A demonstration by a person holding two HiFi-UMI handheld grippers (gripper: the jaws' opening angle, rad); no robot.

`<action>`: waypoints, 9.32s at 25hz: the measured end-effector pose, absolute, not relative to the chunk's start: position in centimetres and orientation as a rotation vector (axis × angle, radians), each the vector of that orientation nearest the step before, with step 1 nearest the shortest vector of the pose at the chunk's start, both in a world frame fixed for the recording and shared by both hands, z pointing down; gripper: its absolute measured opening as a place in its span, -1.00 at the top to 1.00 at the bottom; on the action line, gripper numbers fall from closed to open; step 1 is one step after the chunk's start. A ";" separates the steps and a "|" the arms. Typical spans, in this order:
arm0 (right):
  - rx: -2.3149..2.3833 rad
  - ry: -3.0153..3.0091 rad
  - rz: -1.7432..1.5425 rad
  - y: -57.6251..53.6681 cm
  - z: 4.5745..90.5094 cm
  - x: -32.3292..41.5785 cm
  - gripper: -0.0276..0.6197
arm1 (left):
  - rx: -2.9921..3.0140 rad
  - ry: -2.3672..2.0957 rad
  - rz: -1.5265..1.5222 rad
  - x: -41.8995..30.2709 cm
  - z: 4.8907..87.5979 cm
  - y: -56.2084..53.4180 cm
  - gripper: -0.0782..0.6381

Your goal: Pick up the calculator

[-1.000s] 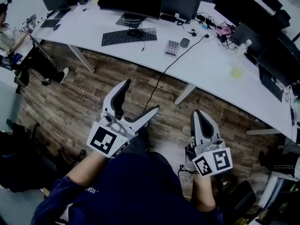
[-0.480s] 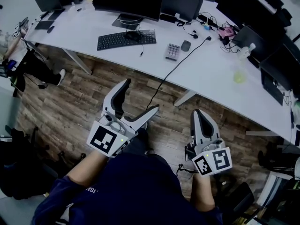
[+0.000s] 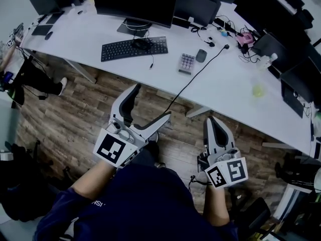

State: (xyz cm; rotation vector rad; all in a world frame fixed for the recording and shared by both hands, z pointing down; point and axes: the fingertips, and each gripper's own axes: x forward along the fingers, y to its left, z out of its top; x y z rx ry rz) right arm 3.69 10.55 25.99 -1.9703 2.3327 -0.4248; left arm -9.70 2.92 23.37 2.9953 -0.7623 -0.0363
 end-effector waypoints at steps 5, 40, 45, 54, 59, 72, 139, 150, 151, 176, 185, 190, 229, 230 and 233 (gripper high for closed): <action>-1.989 2.320 -0.443 7.7 26.2 3.9 0.91 | 2.989 -0.733 -0.022 -9.3 23.7 0.0 -0.40; -2.058 2.271 -0.484 -3.0 27.5 6.8 0.91 | 2.973 -0.595 0.036 -4.7 26.1 -11.2 -0.40; -2.036 2.297 -0.506 -4.6 28.4 8.3 0.91 | 2.947 -0.614 0.065 -3.2 27.3 -12.4 -0.40; -1.989 2.348 -0.545 -7.6 29.9 11.5 0.91 | 2.897 -0.675 0.106 -0.4 29.3 -14.6 -0.40; -1.949 2.381 -0.584 -9.5 31.0 13.3 0.91 | 2.863 -0.717 0.137 1.1 30.5 -15.9 -0.40; -1.846 2.465 -0.687 -13.6 34.3 16.8 0.91 | 2.685 -0.800 0.219 3.7 35.9 -18.0 -0.40; -1.762 2.519 -1.083 -16.7 48.7 19.9 0.91 | 1.878 -0.790 0.186 5.3 57.0 -17.7 -0.40; -1.770 2.488 -1.104 -16.5 49.2 20.5 0.91 | 1.606 -0.770 0.041 5.3 57.8 -17.2 -0.39; -1.771 2.485 -1.106 -16.5 49.2 20.6 0.91 | 1.587 -0.769 0.037 5.3 57.9 -17.1 -0.39; -1.792 2.446 -1.144 -16.4 50.2 21.4 0.91 | 1.272 -0.718 -0.083 6.3 59.9 -16.4 0.08; -1.801 2.440 -1.154 -16.5 50.4 21.7 0.91 | 1.246 -0.706 -0.093 6.8 60.2 -16.7 0.22; -1.802 2.439 -1.156 -16.6 50.6 21.9 0.91 | 1.235 -0.707 -0.089 7.0 60.5 -16.8 0.32; -1.817 2.451 -1.098 -16.4 49.1 20.7 0.91 | 1.245 -0.677 -0.186 6.8 58.1 -17.5 0.50; -1.818 2.450 -1.089 -16.5 48.8 20.7 0.91 | 1.251 -0.674 -0.189 6.9 57.8 -17.6 0.50; -1.824 2.447 -1.064 -16.5 48.0 20.7 0.91 | 1.274 -0.668 -0.190 7.0 56.9 -18.0 0.50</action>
